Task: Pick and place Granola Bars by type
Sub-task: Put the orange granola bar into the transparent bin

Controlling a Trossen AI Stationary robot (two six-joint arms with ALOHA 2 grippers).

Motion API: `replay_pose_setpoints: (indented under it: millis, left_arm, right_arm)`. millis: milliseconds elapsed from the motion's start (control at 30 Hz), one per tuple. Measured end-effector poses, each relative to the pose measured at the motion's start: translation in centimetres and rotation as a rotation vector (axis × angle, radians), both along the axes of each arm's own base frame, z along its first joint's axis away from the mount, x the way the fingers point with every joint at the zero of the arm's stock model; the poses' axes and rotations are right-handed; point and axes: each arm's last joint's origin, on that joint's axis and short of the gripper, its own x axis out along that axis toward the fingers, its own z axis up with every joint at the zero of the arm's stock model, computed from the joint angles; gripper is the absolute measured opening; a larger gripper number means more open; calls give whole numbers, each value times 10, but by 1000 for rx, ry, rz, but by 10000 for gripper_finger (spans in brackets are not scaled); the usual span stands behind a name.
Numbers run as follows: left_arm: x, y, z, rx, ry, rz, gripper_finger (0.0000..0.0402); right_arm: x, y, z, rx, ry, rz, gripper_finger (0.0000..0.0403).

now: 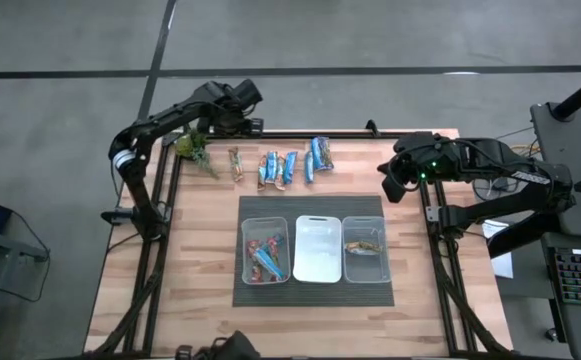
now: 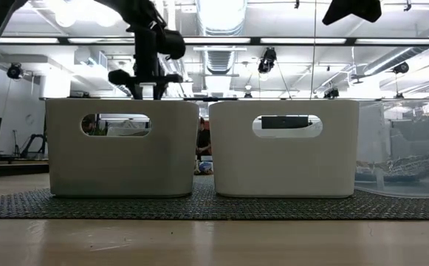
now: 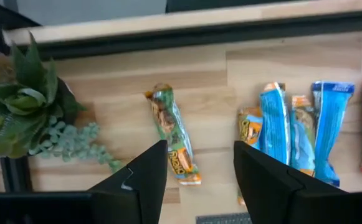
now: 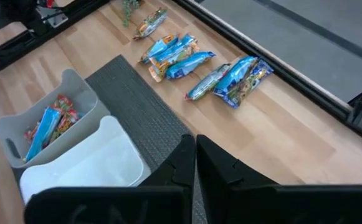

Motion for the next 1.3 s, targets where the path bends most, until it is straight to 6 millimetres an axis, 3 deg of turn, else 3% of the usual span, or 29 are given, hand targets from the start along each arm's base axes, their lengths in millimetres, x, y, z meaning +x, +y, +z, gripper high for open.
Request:
replay_pose_setpoints:
  millis: [467,967,1300]
  left_arm:
    - [-16,17,-36,-78,-26,37,165]
    - [-24,6,-106,-191,-68,115,165]
    - [-27,3,-129,-182,-102,171,165]
  right_arm:
    - [0,0,0,9,-1,8,8]
    - [0,0,-1,10,7,7,8]
    - [0,0,-1,12,6,5,8]
